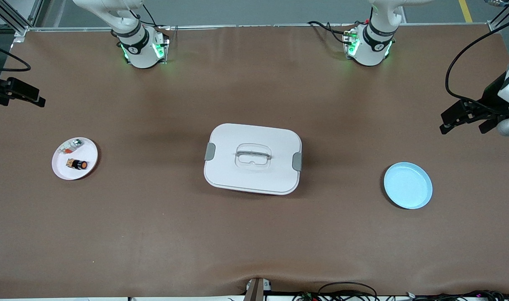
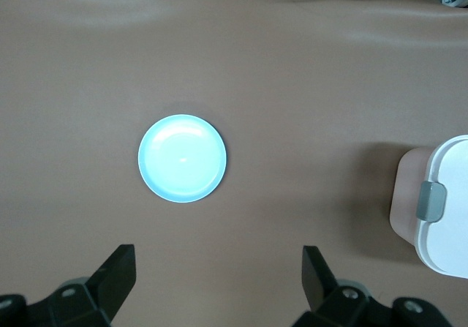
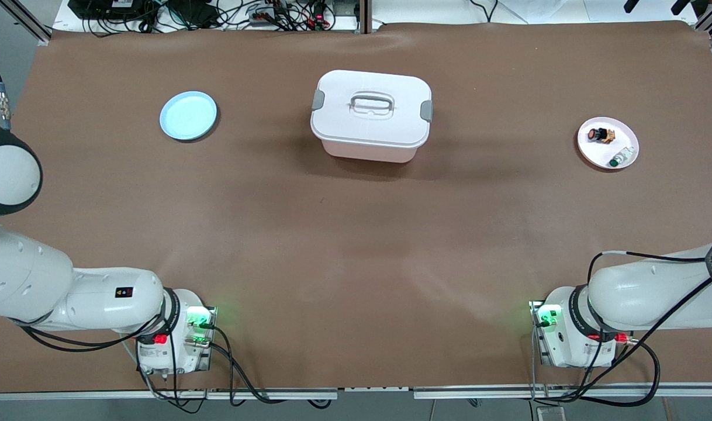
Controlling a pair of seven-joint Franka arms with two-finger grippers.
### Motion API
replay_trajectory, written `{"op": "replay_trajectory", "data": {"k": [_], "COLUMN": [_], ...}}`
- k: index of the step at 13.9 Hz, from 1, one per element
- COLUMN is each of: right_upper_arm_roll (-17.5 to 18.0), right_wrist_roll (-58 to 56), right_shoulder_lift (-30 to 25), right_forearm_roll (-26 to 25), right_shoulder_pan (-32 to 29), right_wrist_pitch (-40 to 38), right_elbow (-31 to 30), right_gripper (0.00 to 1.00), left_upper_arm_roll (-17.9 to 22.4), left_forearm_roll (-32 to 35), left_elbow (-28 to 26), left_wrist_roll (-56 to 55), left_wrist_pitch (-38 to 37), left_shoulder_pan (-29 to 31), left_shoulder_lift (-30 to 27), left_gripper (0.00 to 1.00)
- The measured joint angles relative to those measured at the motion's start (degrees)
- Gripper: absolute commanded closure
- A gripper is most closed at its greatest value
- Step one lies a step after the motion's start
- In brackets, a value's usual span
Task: Transfer orange switch to right arm and place
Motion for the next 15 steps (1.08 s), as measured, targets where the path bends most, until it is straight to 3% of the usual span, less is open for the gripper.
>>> {"op": "replay_trajectory", "data": {"k": [15], "right_upper_arm_roll": [4.1], "right_wrist_roll": [2.7], "right_shoulder_lift": [-5.1], "right_forearm_roll": [0.0], "right_shoulder_pan": [-2.1], "right_wrist_pitch": [2.4], "right_elbow": [-6.5], "right_gripper": [0.00], "left_upper_arm_roll": [0.1], "left_forearm_roll": [0.1], "left_elbow": [0.0], "left_wrist_roll": [0.1], "left_wrist_pitch": [-1.1], "left_shoulder_pan": [0.2], "left_shoulder_lift": [0.0], "left_gripper": [0.00]}}
